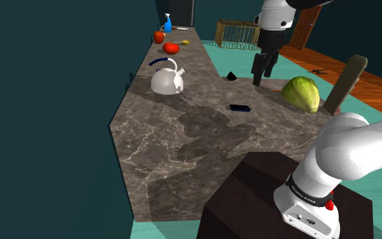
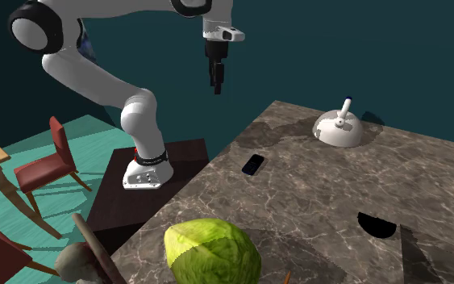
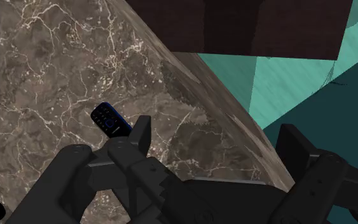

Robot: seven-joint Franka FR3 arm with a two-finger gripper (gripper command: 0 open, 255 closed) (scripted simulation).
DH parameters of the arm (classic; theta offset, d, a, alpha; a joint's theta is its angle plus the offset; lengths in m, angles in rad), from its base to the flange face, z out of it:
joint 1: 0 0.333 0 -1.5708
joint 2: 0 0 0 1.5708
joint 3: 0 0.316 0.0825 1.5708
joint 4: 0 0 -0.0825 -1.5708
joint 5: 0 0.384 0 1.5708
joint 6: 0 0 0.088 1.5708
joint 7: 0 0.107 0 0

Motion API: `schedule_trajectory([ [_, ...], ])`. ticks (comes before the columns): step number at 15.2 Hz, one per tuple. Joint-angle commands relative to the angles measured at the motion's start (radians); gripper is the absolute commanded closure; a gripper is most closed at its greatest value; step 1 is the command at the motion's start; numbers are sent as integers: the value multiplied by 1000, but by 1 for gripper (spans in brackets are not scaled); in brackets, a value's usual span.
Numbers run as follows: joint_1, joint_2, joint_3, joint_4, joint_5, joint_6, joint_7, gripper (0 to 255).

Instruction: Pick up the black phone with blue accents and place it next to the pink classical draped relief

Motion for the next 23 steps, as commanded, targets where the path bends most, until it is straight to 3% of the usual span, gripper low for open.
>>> schedule_trajectory([
  [1,0,0,0,0,0,0,0,0],
  [8,17,16,-181,-149,-128,229,-299,0],
  [15,52,164,-385,-200,-224,495,-598,0],
  [19,104,302,-510,-183,-231,654,-782,0],
  [23,181,451,-628,-143,-180,788,-970,0],
])
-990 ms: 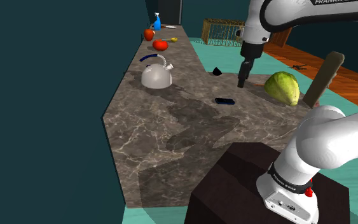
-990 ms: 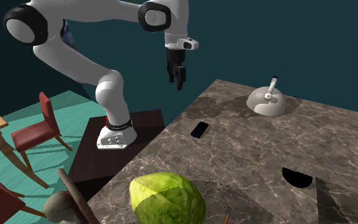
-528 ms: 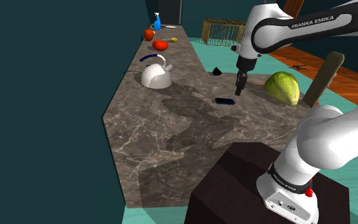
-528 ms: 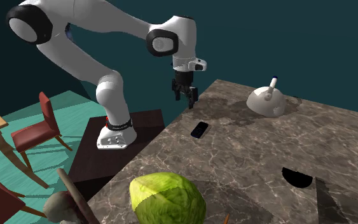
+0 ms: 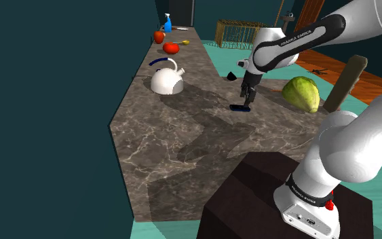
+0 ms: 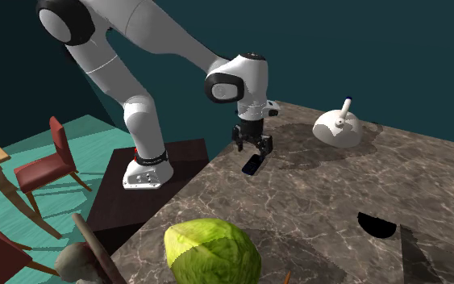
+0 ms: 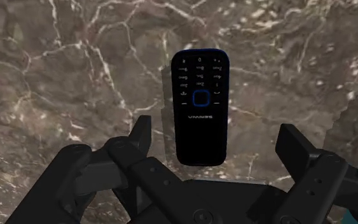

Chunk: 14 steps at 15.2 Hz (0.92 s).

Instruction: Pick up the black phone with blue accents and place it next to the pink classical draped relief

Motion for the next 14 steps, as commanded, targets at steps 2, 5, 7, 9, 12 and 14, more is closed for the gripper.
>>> schedule_trajectory([
  [2,24,54,-35,0,21,60,-52,0],
  [5,36,92,-53,-15,37,111,-66,0],
  [7,45,120,-65,-24,51,145,-77,0],
  [9,48,128,-69,-27,55,155,-81,0],
  [12,48,128,-69,-27,56,155,-81,0],
  [14,48,128,-69,-27,56,155,-81,0],
])
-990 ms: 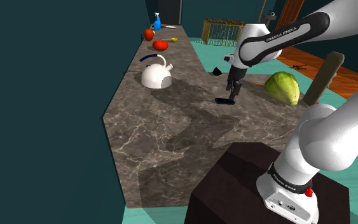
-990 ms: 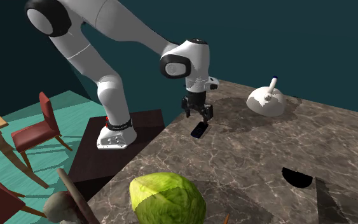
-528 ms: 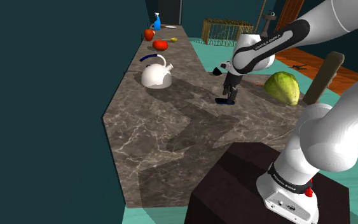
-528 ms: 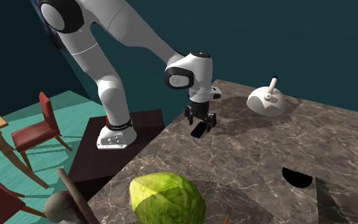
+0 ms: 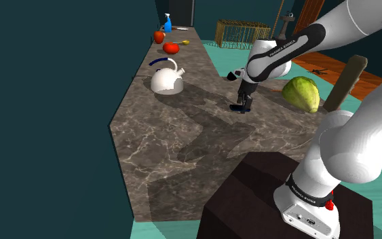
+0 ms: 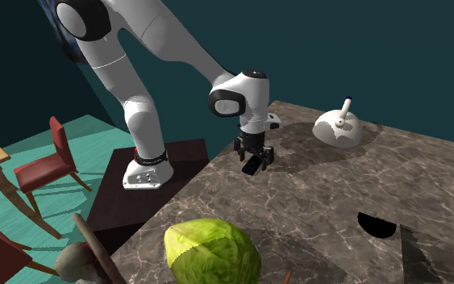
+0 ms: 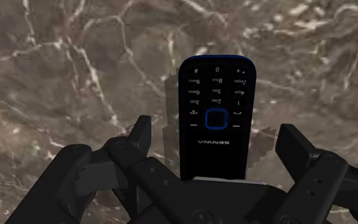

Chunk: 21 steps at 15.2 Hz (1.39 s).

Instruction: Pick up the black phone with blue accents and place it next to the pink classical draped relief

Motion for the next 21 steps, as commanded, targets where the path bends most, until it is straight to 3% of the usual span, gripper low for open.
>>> schedule_trajectory([
  [1,0,0,0,0,0,0,0,0],
  [2,0,0,0,0,0,0,0,255],
  [11,0,0,0,0,0,0,0,255],
  [21,-30,-113,56,61,-42,-167,40,255],
])
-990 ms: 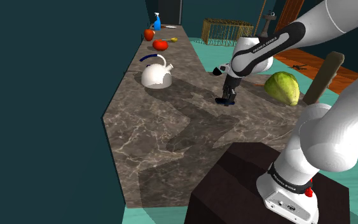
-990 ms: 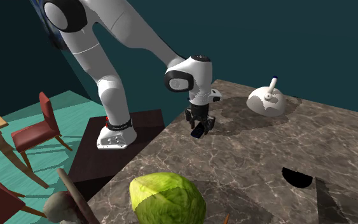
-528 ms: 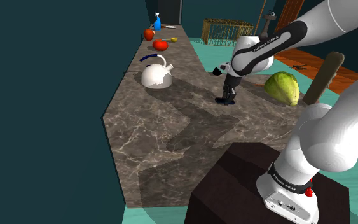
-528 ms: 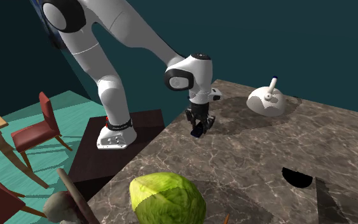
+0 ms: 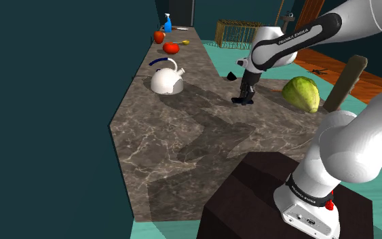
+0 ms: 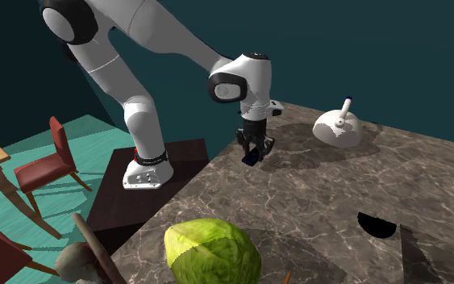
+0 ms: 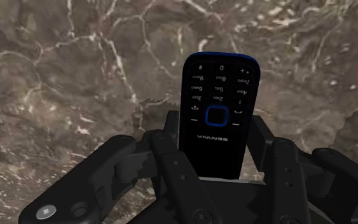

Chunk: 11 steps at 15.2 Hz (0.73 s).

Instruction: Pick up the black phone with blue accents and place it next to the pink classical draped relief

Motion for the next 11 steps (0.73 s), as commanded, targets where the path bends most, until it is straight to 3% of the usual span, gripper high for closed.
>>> schedule_trajectory([
  [1,-3,-19,12,13,-4,-33,8,255],
  [11,-14,-92,58,98,-8,-187,23,255],
])
